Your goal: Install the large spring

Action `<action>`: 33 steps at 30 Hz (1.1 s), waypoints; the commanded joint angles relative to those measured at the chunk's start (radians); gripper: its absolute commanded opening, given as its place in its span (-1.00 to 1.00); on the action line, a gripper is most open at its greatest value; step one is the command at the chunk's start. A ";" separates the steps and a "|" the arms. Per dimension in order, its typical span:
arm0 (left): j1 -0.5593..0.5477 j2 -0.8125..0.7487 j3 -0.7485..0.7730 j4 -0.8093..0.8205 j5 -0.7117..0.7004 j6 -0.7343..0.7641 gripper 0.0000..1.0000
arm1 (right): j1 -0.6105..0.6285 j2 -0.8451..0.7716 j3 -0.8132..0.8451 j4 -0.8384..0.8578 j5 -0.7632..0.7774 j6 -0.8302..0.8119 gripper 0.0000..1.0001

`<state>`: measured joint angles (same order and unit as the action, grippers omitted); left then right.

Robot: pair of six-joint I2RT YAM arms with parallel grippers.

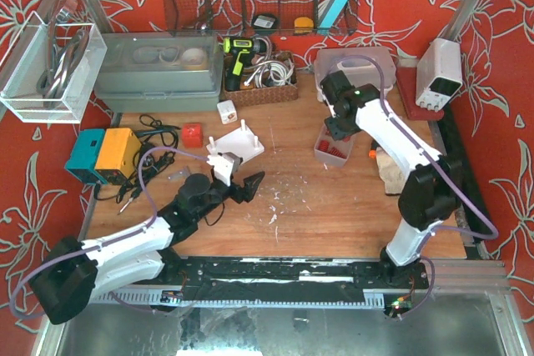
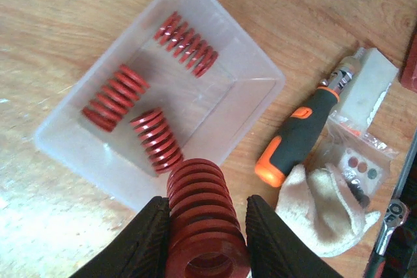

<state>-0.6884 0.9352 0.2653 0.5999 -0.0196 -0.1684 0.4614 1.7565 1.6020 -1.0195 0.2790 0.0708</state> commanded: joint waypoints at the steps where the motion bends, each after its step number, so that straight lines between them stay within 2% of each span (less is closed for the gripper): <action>1: -0.007 -0.002 -0.022 0.120 0.059 0.055 0.70 | 0.051 -0.099 -0.046 -0.049 -0.054 0.022 -0.98; 7: -0.007 0.020 -0.055 0.221 0.227 0.138 0.52 | 0.103 -0.222 -0.134 -0.004 -0.152 0.044 -1.00; 10: -0.012 0.026 -0.112 0.356 0.341 0.196 0.26 | 0.134 -0.254 -0.161 0.003 -0.193 0.057 -1.00; 14: -0.053 0.037 -0.140 0.459 0.338 0.300 0.12 | 0.186 -0.279 -0.190 0.035 -0.237 0.081 -1.00; 16: -0.072 0.046 -0.123 0.462 0.320 0.355 0.13 | 0.216 -0.285 -0.199 0.043 -0.254 0.094 -1.00; 21: -0.112 0.163 -0.087 0.497 0.277 0.435 0.36 | 0.273 -0.319 -0.225 0.073 -0.318 0.129 -1.00; 24: -0.149 0.229 -0.052 0.501 0.248 0.488 0.41 | 0.309 -0.338 -0.236 0.082 -0.332 0.147 -1.00; 30: -0.192 0.354 0.020 0.519 0.191 0.501 0.42 | 0.375 -0.349 -0.238 0.091 -0.333 0.174 -1.00; 33: -0.203 0.399 0.052 0.529 0.166 0.489 0.33 | 0.401 -0.347 -0.234 0.093 -0.329 0.182 -1.00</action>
<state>-0.8753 1.2915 0.2756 1.0626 0.1951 0.3008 0.8307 1.4261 1.3712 -0.9375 -0.0456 0.2211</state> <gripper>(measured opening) 0.689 0.341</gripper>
